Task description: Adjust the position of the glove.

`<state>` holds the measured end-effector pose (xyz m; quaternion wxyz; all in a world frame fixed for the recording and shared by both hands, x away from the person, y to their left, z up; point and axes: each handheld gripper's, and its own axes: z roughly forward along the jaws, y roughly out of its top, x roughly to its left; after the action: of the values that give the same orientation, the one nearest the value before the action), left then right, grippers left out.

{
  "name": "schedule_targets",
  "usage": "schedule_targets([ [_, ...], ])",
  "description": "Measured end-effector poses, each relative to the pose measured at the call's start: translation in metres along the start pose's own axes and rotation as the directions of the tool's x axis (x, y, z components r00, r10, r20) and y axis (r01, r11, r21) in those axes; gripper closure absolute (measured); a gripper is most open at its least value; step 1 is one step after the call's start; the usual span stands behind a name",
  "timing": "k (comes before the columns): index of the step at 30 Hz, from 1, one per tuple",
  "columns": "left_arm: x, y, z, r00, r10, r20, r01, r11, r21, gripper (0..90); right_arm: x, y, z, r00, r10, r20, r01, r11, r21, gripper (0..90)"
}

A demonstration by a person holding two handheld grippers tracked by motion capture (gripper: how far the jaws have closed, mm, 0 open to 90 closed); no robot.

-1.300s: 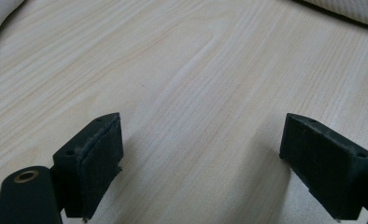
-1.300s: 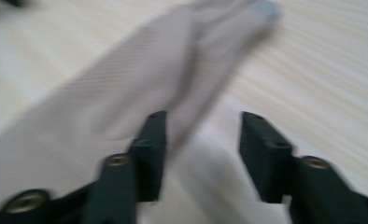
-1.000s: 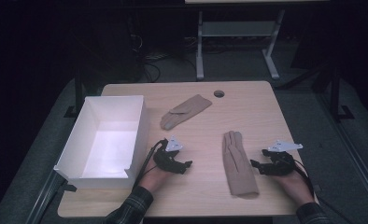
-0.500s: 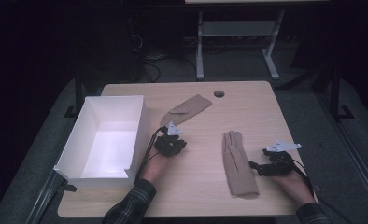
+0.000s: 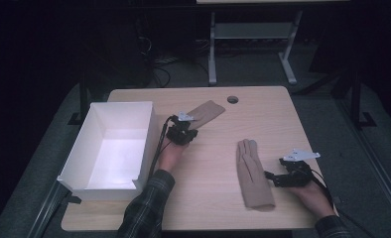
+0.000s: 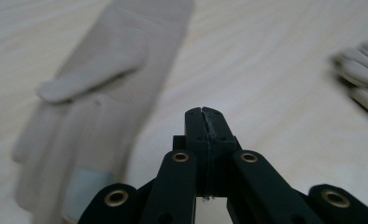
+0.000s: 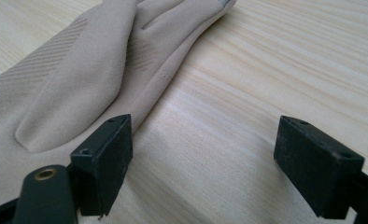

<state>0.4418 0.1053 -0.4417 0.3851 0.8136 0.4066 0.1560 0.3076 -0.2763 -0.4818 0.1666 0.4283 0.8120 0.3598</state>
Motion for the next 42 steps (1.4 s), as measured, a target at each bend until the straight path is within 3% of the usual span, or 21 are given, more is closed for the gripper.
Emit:
schedule_targets([
  [4, 0.011, 0.01, 0.011, 0.9994, -0.02, -0.03, 0.02, 0.9998, 0.001, 89.5, 0.0, 0.0, 0.0, 1.0, 0.001, -0.001, -0.001, 1.0, -0.001, 19.2],
  [8, 0.018, 0.014, 0.026, 0.9989, 0.0, -0.047, 0.002, 0.9992, 0.04, 89.5, 0.0, 0.0, 0.0, 1.0, 0.001, -0.001, -0.001, 1.0, -0.001, 19.2],
  [16, 0.026, 0.015, 0.046, 0.9973, -0.017, -0.071, 0.021, 0.9981, 0.057, 89.4, 0.0, 0.0, 0.0, 1.0, 0.001, -0.001, -0.001, 1.0, -0.001, 19.1],
  [18, 0.028, 0.012, 0.05, 0.9974, -0.01, -0.072, 0.016, 0.9966, 0.081, 89.5, 0.0, 0.0, 0.0, 1.0, 0.001, -0.001, -0.001, 1.0, -0.001, 19.1],
  [30, 0.02, 0.006, 0.041, 0.9989, -0.036, -0.032, 0.039, 0.9946, 0.097, 89.8, 0.0, 0.0, 0.0, 1.0, 0.0, -0.001, 0.0, 1.0, 0.0, 19.0],
  [42, -0.015, -0.021, 0.013, 0.9996, -0.017, 0.023, 0.014, 0.9947, 0.102, 89.8, 0.0, 0.0, 0.0, 1.0, -0.001, 0.0, 0.001, 1.0, 0.0, 19.0],
])
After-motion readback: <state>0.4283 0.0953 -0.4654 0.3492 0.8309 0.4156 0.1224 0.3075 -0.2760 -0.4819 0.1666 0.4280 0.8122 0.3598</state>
